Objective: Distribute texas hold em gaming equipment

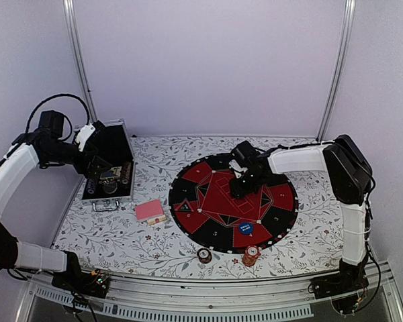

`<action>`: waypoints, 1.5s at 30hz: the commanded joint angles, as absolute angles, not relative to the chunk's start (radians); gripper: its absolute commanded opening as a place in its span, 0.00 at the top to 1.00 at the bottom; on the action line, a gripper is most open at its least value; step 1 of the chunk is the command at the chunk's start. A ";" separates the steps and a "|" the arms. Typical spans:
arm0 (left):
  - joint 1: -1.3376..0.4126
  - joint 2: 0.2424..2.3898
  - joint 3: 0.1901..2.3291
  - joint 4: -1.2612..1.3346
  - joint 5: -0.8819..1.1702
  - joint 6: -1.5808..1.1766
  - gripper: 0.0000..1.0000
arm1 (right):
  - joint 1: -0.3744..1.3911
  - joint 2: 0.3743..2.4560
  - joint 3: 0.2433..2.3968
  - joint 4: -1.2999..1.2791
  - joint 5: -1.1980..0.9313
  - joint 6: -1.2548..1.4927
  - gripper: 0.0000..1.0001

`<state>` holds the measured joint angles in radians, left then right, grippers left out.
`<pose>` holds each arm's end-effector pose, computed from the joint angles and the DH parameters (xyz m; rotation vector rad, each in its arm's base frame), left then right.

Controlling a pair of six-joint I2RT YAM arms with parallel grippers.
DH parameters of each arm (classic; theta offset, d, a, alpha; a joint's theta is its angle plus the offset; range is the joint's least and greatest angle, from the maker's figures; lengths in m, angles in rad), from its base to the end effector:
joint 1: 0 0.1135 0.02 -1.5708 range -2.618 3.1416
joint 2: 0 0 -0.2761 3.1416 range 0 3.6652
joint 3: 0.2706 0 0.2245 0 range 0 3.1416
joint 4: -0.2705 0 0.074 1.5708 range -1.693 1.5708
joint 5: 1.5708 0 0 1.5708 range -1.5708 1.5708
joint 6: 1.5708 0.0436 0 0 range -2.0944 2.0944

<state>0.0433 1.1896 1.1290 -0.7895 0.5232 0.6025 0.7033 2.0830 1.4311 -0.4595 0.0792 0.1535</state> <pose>0.2114 -0.0126 0.3326 0.8529 2.1344 -0.3072 0.3194 0.2663 0.1653 -0.7053 2.5926 0.1642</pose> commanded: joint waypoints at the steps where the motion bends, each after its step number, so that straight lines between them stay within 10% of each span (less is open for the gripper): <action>1: 0.034 1.183 1.150 -0.801 0.527 0.611 0.00 | 0.631 2.140 1.529 -0.450 0.123 0.120 0.59; 15: 0.034 1.204 1.161 -0.808 0.524 0.621 0.00 | 0.531 2.376 1.840 -0.471 0.132 0.076 0.60; 23: 0.033 1.219 1.167 -0.807 0.534 0.622 0.00 | 0.532 2.290 1.797 -0.467 0.164 0.096 0.31; 32: 0.032 1.212 1.158 -0.803 0.542 0.622 0.00 | 0.571 2.008 1.480 -0.368 0.043 0.156 0.29; 45: 0.031 1.209 1.169 -0.799 0.546 0.611 0.00 | 0.608 2.265 1.710 -0.446 0.071 0.107 0.29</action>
